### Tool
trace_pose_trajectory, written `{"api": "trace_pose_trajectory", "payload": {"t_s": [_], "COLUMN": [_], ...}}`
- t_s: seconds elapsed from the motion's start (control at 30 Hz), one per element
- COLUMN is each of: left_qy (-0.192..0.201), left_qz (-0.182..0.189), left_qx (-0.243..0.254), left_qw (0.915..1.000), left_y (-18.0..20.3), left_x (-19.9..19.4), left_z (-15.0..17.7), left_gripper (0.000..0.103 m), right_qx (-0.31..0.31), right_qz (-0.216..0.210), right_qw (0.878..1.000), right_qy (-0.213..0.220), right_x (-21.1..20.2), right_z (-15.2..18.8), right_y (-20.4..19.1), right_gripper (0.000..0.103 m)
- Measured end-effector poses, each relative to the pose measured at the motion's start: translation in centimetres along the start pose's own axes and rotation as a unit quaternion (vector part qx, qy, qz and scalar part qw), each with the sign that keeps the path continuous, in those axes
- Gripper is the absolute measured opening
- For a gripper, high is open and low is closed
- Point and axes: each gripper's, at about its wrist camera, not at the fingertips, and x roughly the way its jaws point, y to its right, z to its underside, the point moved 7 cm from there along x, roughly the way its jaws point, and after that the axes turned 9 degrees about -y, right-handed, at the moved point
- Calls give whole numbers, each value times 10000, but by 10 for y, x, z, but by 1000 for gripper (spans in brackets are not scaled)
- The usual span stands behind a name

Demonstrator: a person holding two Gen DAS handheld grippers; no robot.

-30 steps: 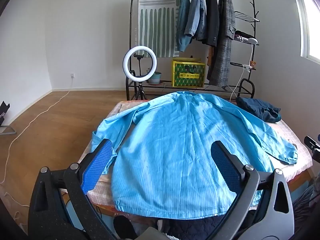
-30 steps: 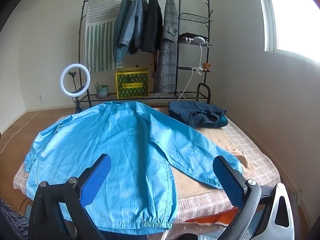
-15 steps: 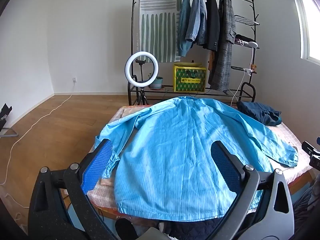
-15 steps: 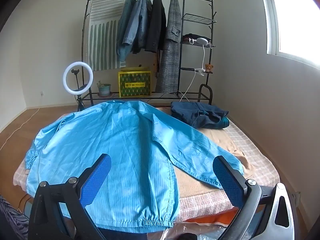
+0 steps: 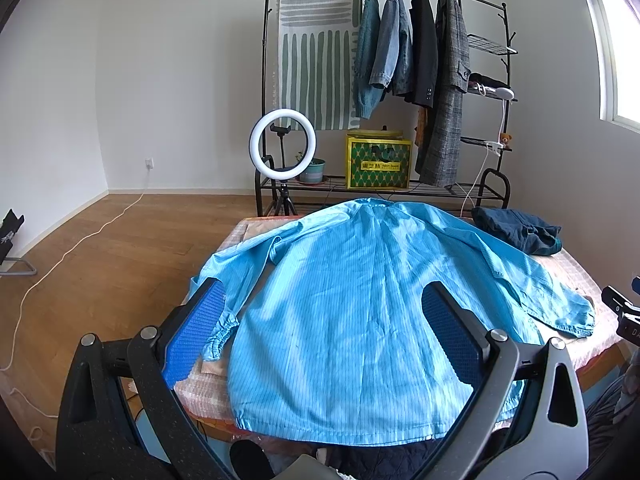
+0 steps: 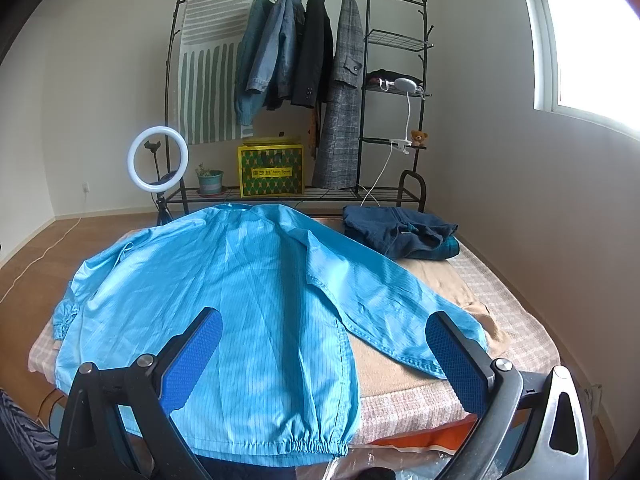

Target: Fold large clothes

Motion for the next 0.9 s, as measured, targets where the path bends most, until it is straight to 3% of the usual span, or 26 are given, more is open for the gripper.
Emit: {"api": "trace_pose_trajectory", "payload": {"t_s": [0.9], "left_qy": [20], "left_qz": [-7], "left_qx": [5], "left_qw": [10000], "left_y": [1], "left_x": [0], "left_z": [3], "left_gripper": [101], "right_qx": [28], "right_qz": [-59], "right_qw": [9999], "right_qy": [-80], "right_x": [1], "right_z": [1], "right_y": [-1], "right_gripper": [103]}}
